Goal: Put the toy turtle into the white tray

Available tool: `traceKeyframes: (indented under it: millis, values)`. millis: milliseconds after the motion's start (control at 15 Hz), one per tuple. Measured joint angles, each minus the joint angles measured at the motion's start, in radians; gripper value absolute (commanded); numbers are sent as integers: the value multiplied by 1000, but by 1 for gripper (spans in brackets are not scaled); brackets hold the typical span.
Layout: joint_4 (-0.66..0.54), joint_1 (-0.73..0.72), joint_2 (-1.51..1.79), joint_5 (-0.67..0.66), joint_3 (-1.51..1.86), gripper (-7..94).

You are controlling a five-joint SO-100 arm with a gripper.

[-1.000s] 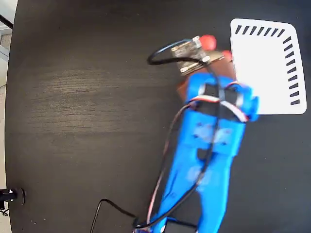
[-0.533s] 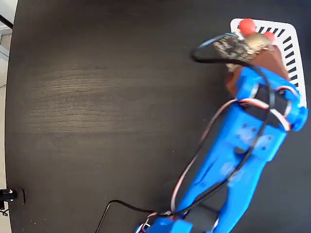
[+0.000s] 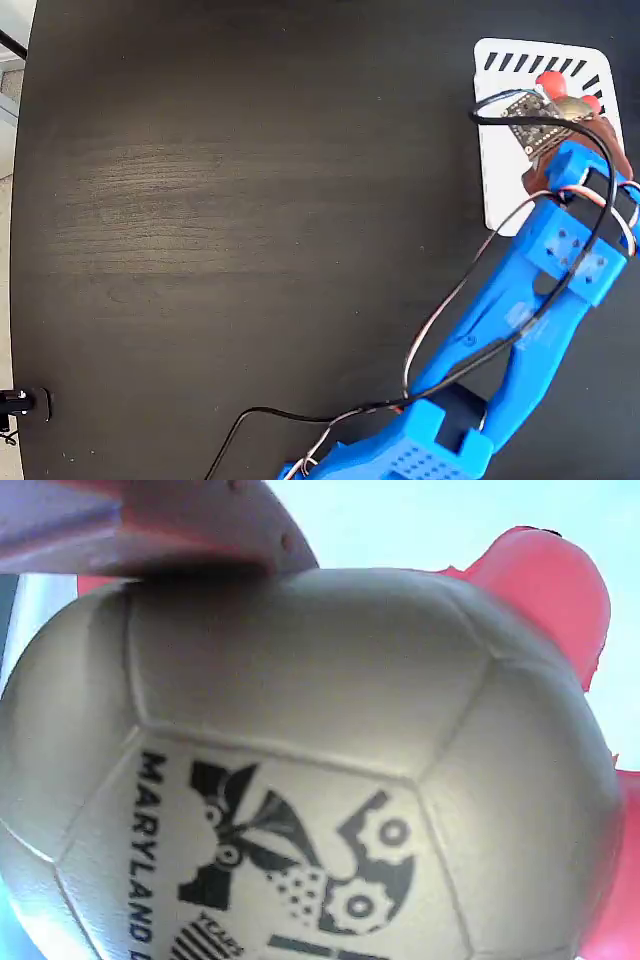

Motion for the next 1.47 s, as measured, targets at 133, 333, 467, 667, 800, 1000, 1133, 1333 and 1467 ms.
traceKeyframes:
  millis: [133, 333, 467, 667, 800, 1000, 1133, 1333, 1467]
  values:
    - [-11, -6, -43, -31, -2, 0]
    - [-55, -3, -98, -41, -2, 7]
    - [-107, -3, -121, -43, -2, 27]
    - [-118, -5, -123, -49, -2, 55]
    - [-95, -3, -123, -48, 5, 59]
    - [-89, -5, -123, -48, 14, 59]
    - [-89, 6, -123, -48, 14, 59]
    - [-72, 20, -123, -48, 14, 46]
    - [-71, 6, -110, -32, 14, 25]
